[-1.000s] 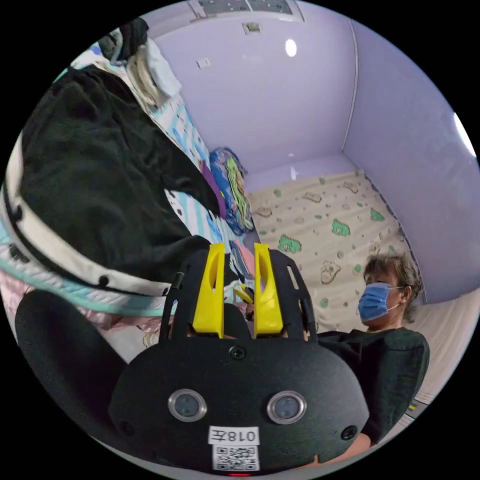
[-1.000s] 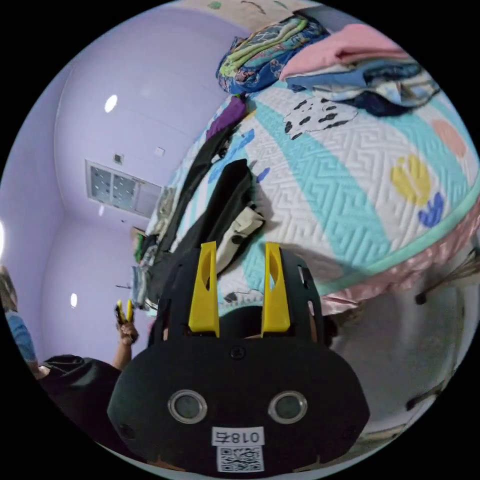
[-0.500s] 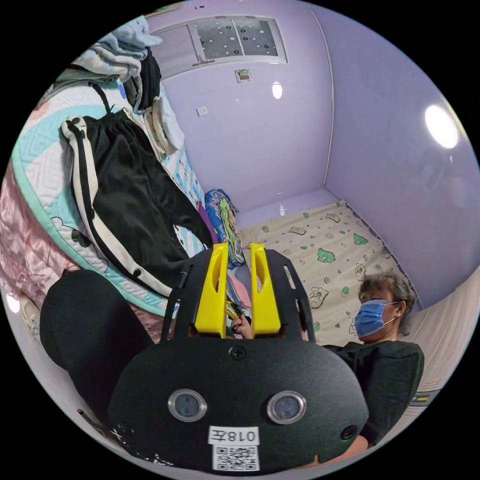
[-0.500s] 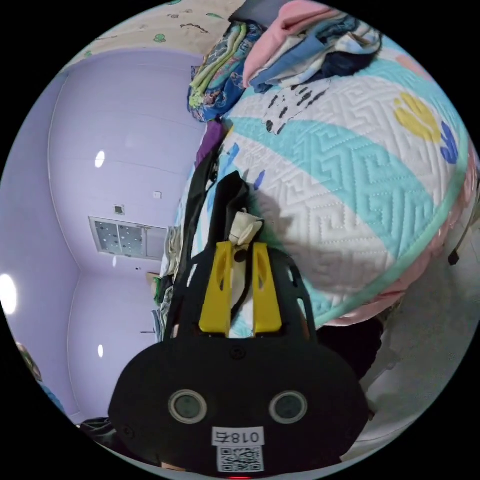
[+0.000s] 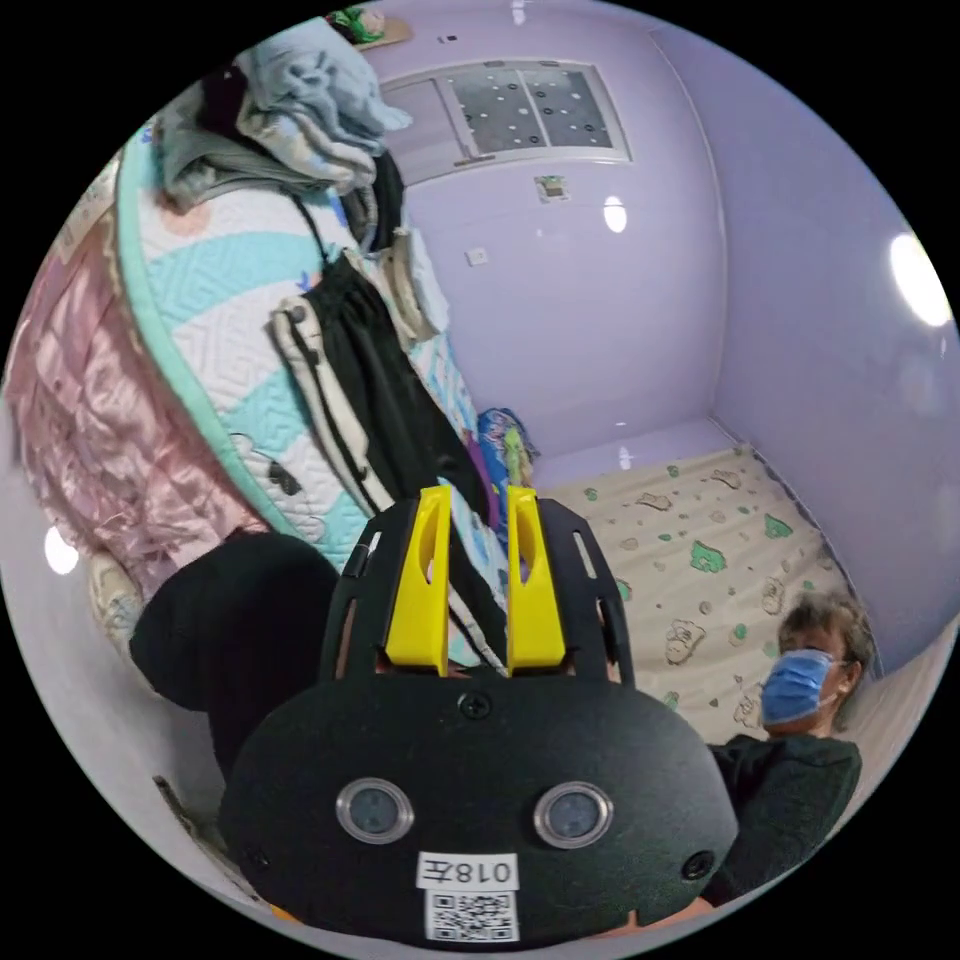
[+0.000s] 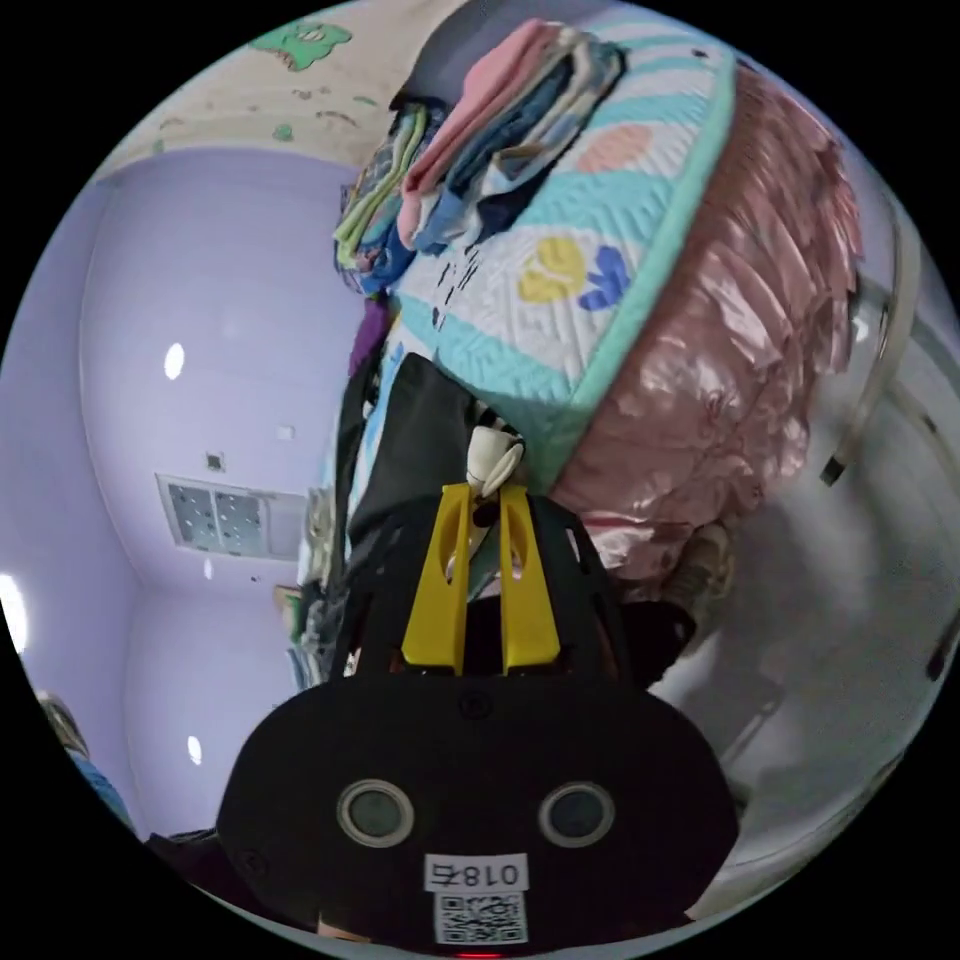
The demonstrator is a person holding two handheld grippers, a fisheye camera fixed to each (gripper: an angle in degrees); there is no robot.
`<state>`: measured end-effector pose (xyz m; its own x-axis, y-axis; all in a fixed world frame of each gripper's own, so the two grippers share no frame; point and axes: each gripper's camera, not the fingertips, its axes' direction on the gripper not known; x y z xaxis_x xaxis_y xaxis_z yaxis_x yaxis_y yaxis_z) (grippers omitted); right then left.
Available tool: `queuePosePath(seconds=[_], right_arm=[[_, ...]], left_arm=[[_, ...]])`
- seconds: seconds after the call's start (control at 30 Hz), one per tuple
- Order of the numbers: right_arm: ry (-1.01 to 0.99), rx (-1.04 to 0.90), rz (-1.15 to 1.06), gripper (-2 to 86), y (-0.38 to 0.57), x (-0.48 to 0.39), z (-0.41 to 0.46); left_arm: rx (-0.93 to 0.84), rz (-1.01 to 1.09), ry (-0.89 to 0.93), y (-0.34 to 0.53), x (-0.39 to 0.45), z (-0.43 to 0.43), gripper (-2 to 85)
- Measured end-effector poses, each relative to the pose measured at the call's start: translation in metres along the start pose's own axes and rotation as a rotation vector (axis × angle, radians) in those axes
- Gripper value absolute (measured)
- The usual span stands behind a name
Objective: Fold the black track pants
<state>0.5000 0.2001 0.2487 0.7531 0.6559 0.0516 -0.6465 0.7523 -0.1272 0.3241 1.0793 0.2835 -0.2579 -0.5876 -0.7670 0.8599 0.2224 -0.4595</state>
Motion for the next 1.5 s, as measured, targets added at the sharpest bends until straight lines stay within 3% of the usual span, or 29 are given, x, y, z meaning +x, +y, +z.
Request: queuePosePath(seconds=[0.07,0.23,0.43,0.57,0.73,0.83,1.1,1.33,1.5], right_arm=[[-0.104,0.05,0.064,5.2,0.005,0.013,-0.004],[-0.059,0.06,0.025,5.2,0.002,-0.004,-0.008],[-0.007,0.076,0.002,5.2,0.0,-0.025,-0.006],[0.011,0.082,-0.005,5.3,0.002,-0.037,0.001],[0.005,0.075,-0.027,5.3,0.002,-0.054,0.011],[-0.032,0.054,-0.052,5.3,0.001,-0.069,0.019],[-0.207,0.04,-0.156,5.1,-0.009,-0.109,0.004],[-0.022,-0.159,-0.042,5.4,0.012,-0.061,0.046],[0.113,-0.163,-0.128,8.7,0.027,-0.082,0.044]], left_arm=[[0.024,-0.023,-0.106,-0.008,-0.012,0.0,10.2],[0.067,-0.004,-0.334,-0.041,-0.025,0.013,13.0],[0.102,-0.038,-0.419,-0.078,-0.049,0.038,13.6],[0.092,-0.11,-0.432,-0.092,-0.075,0.05,13.2],[0.07,-0.148,-0.495,-0.104,-0.081,0.055,5.7],[0.07,-0.108,-0.409,-0.111,-0.074,0.055,0.2],[0.085,0.016,-0.386,-0.127,-0.028,-0.001,-0.9],[-0.031,-0.117,-0.388,-0.112,-0.084,0.003,0.6],[0.116,-0.041,-0.403,-0.117,-0.043,-0.003,6.8]])
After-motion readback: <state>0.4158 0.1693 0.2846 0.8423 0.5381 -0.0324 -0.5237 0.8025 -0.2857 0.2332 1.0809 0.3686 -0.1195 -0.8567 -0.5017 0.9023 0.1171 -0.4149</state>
